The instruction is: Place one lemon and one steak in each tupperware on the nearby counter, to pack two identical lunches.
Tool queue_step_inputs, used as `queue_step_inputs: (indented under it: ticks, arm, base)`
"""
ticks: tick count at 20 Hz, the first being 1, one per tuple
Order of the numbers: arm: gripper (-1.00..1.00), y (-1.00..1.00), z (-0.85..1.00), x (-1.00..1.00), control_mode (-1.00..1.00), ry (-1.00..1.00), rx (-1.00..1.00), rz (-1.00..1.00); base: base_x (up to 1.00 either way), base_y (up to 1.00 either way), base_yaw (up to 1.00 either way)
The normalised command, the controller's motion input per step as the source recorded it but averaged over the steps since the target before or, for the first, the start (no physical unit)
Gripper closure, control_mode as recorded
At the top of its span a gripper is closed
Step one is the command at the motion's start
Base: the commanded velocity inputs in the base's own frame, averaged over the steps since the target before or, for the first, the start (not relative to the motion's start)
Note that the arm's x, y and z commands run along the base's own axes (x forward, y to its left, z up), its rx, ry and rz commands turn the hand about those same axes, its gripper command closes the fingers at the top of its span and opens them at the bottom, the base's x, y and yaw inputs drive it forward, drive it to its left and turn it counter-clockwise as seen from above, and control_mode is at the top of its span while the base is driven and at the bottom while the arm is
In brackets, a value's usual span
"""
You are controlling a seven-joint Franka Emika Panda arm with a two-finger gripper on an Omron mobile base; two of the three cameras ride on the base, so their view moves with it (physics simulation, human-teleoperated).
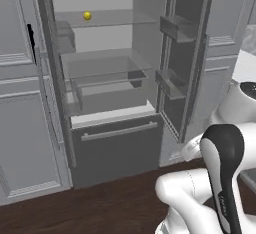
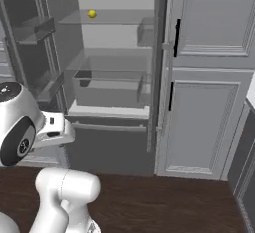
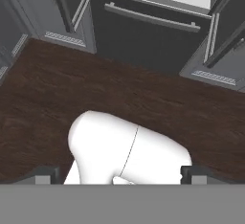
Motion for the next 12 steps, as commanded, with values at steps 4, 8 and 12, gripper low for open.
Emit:
queue_step_inputs:
  ticks: [4,8,12]
  arm:
    - [-1.00,0.00,0.00,0.00,1.00,0.00,0.00,0.00]
    - [-1.00,0.00,0.00,0.00,1.00,0.00,0.00,0.00]
    - [-1.00,0.00,0.00,0.00,1.00,0.00,0.00,0.00]
  base:
    - [1.00,0.06,-0.24]
    - [0.86,0.35,-0.12]
    - [0.78,0.23,-0.03]
